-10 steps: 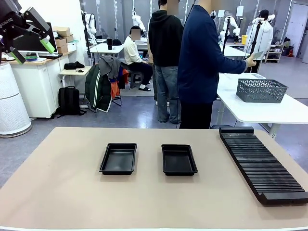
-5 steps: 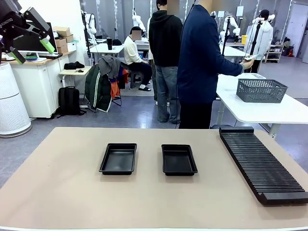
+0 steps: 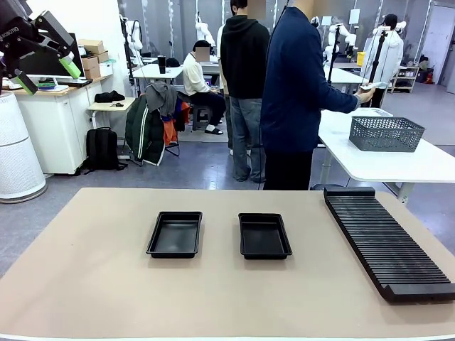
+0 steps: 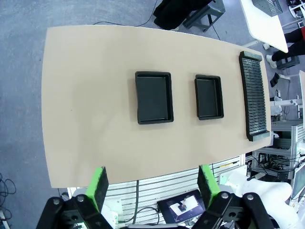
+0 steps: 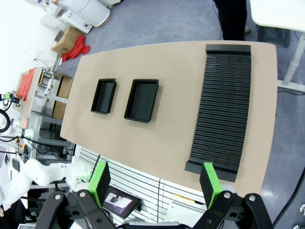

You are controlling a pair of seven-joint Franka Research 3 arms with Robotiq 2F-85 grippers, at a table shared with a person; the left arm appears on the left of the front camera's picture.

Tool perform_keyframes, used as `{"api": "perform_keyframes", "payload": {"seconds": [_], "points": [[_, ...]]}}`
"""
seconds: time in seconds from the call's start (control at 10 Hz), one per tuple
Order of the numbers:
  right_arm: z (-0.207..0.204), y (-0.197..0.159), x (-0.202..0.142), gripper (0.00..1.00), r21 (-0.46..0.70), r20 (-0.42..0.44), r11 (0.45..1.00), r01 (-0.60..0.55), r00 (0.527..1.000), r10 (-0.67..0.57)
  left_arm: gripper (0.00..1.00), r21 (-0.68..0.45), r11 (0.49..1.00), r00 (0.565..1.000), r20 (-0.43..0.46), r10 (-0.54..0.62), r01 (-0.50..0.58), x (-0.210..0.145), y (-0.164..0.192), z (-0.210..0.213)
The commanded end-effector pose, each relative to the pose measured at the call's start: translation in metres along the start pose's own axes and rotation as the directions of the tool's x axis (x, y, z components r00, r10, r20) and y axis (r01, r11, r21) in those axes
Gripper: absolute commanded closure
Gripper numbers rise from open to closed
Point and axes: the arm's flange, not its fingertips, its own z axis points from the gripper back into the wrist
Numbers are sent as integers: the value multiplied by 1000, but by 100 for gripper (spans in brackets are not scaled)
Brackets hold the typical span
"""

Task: Inspect and transfer BCBs to ESD trays.
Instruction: Pick up the Blank PCB from the PCB Rack and place it in the left ESD tray.

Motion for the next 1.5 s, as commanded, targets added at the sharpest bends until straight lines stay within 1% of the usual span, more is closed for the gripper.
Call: {"api": "perform_keyframes", "payload": {"seconds": [0.0,0.2,0.4,0.9,1.3,1.4], "points": [[3,6,-5,0,-84,3,993,87,996,-87,0,-5,1000,1000,-3,7,-7,-3,1,-2],[7,5,-7,0,-103,30,988,113,993,-111,0,-5,1000,1000,-3,7,-7,-3,1,-2],[9,5,-9,0,-128,39,984,124,992,-120,0,-5,1000,1000,-3,7,-7,-3,1,-2],[20,10,-4,0,-177,26,979,105,994,-102,0,-5,1000,1000,-3,7,-7,-3,1,-2],[19,19,5,0,-163,-27,984,67,997,-73,0,-5,1000,1000,-3,7,-7,-3,1,-2],[20,22,7,0,-152,-29,986,68,997,-73,0,-5,1000,1000,-3,7,-7,-3,1,-2]]}}
